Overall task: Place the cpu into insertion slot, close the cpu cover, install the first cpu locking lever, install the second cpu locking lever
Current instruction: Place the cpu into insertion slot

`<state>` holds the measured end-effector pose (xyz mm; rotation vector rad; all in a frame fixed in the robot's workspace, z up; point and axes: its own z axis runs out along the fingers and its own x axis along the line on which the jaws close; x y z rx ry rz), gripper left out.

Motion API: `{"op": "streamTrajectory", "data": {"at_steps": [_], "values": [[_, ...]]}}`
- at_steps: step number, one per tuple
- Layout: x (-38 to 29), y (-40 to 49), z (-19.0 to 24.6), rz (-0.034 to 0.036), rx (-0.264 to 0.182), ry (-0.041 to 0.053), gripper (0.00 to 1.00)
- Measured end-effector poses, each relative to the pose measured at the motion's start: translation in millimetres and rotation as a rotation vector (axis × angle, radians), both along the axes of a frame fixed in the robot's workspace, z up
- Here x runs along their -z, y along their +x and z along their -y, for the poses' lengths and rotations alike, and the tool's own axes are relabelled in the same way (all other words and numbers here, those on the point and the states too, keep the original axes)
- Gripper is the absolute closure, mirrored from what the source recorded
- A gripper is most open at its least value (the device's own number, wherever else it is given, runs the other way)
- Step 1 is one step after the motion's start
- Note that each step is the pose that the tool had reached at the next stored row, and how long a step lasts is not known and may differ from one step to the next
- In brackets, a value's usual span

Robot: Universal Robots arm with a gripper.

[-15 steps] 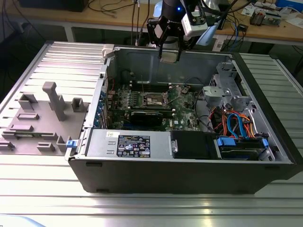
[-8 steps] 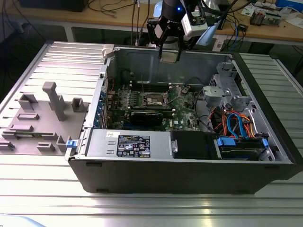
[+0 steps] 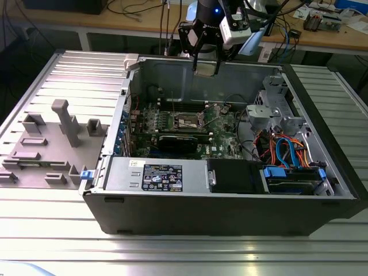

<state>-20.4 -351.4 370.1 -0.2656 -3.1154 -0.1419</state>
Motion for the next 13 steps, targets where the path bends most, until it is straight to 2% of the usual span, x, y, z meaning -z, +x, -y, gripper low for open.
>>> {"op": "streamTrajectory", "data": {"at_steps": [13], "values": [[0.0,0.0,0.0,0.0,0.005,0.0,0.46]]}}
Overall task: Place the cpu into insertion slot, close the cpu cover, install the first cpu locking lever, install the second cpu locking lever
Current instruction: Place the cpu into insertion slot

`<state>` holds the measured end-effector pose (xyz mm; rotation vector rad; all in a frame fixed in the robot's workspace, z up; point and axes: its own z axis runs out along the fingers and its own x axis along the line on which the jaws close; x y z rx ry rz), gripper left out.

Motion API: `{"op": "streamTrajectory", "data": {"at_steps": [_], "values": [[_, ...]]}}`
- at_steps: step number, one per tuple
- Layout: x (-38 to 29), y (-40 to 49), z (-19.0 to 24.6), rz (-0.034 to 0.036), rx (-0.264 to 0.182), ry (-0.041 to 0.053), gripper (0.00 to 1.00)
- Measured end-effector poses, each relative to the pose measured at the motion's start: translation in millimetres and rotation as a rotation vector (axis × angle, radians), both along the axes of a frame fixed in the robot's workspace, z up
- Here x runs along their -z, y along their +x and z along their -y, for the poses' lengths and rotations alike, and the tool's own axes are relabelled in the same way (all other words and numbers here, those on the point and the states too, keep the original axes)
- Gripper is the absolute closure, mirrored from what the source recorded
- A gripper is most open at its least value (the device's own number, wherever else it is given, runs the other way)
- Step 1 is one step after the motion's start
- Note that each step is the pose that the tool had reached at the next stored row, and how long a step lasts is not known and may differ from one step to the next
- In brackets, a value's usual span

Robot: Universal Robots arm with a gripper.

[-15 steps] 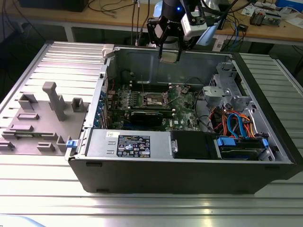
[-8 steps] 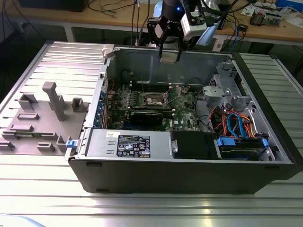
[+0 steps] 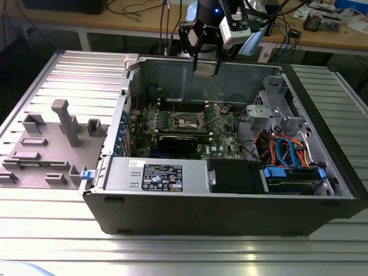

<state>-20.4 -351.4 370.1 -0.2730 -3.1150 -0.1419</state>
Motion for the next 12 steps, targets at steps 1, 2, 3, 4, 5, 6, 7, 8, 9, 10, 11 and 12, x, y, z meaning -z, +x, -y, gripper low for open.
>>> {"op": "streamTrajectory", "data": {"at_steps": [1,2,3,4,5,6,7,8,9,10,11,12], "values": [[0.0,0.0,0.0,0.0,0.002,0.0001,0.46],[0.0,0.0,0.0,0.0,0.004,0.0001,0.46],[0.0,0.0,0.0,0.0,0.006,0.0001,0.46],[0.0,0.0,0.0,0.0,0.009,0.0001,0.46],[0.0,0.0,0.0,0.0,0.013,0.0,0.46],[0.0,0.0,0.0,-0.0001,0.016,0.0001,0.46],[0.0,0.0,0.0,0.0,0.021,0.0,0.46],[0.0,0.0,0.0,0.0,0.025,0.0,0.46],[0.0,0.0,0.0,0.0,0.033,0.0,0.46],[0.0,0.0,0.0,0.0,0.037,0.0001,0.46],[0.0,0.0,0.0,0.0,0.045,0.0001,0.46],[0.0,0.0,0.0,0.0,0.051,0.0,0.46]]}}
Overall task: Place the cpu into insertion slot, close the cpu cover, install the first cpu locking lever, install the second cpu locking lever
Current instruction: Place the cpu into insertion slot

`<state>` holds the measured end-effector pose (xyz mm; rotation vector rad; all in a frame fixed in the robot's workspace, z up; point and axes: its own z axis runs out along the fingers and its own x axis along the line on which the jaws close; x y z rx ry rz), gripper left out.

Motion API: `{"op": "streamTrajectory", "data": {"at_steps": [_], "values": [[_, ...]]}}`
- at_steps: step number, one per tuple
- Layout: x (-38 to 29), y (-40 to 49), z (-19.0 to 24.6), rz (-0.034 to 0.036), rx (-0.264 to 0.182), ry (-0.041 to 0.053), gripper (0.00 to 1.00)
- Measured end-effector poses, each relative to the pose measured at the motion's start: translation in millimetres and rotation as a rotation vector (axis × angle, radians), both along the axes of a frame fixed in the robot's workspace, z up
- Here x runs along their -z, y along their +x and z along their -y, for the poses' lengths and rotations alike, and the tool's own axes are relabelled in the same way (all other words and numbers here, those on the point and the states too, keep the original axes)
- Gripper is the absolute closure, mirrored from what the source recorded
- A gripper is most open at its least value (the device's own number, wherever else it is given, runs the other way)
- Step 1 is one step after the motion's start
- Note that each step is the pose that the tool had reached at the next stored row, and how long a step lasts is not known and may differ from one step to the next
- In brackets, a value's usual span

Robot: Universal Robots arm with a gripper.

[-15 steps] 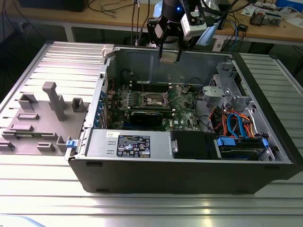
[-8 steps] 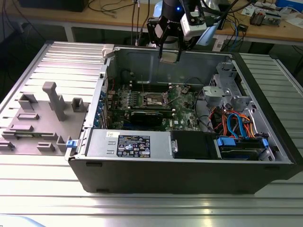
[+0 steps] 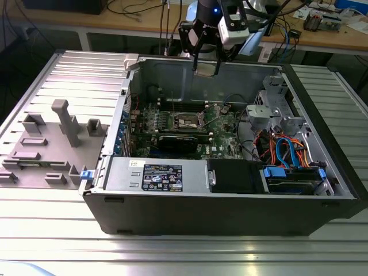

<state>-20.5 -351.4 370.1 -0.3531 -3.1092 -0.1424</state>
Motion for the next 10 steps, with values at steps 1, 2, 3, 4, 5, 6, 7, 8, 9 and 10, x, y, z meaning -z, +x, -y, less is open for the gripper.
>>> {"op": "streamTrajectory", "data": {"at_steps": [1,2,3,4,5,6,7,8,9,10], "values": [[0.0,0.0,0.0,0.0,0.004,0.0,0.46],[0.0,0.0,0.0,0.0,0.009,0.0,0.46],[0.0,0.0,0.0,0.0,0.012,0.0,0.46],[0.0,0.0,0.0,0.0,0.017,0.0001,0.46],[0.0,0.0,0.0,0.0,0.022,0.0,0.46],[0.0,0.0,0.0,0.0001,0.027,0.0001,0.46],[0.0,0.0,0.0,0.0,0.029,0.0,0.46],[0.0,0.0,0.0,0.0,0.031,0.0001,0.46],[0.0,0.0,0.0,0.0,0.032,0.0,0.46],[0.0,0.0,0.0,0.0,0.034,0.0001,0.46]]}}
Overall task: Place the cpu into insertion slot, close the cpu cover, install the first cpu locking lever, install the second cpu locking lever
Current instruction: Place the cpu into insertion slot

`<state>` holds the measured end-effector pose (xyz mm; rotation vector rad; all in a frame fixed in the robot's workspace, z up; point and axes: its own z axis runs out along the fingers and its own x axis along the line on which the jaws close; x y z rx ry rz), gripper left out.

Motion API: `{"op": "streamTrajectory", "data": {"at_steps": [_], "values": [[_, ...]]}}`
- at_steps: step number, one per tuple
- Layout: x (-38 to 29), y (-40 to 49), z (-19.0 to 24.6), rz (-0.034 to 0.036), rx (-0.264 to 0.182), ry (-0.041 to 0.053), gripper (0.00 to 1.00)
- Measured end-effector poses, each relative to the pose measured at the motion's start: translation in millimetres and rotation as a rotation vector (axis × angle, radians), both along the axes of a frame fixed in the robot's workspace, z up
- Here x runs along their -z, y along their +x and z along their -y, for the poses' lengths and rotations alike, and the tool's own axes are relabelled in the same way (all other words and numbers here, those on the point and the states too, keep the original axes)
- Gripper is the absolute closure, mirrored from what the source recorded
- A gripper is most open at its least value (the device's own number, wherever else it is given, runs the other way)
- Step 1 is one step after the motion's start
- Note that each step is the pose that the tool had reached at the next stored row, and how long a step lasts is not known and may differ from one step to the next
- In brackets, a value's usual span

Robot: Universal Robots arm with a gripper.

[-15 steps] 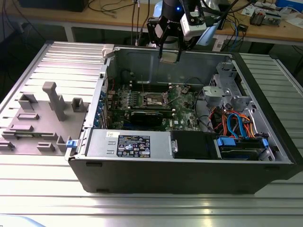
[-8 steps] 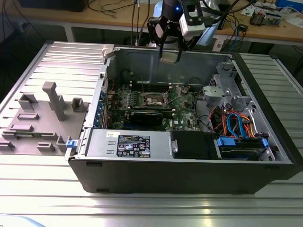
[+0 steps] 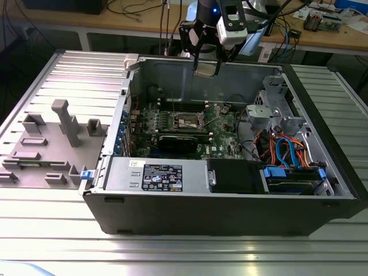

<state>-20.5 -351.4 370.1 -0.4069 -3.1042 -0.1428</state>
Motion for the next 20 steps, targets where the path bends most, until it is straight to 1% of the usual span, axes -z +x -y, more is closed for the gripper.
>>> {"op": "streamTrajectory", "data": {"at_steps": [20], "values": [[0.0,0.0,0.0,0.0,0.017,0.0,0.46]]}}
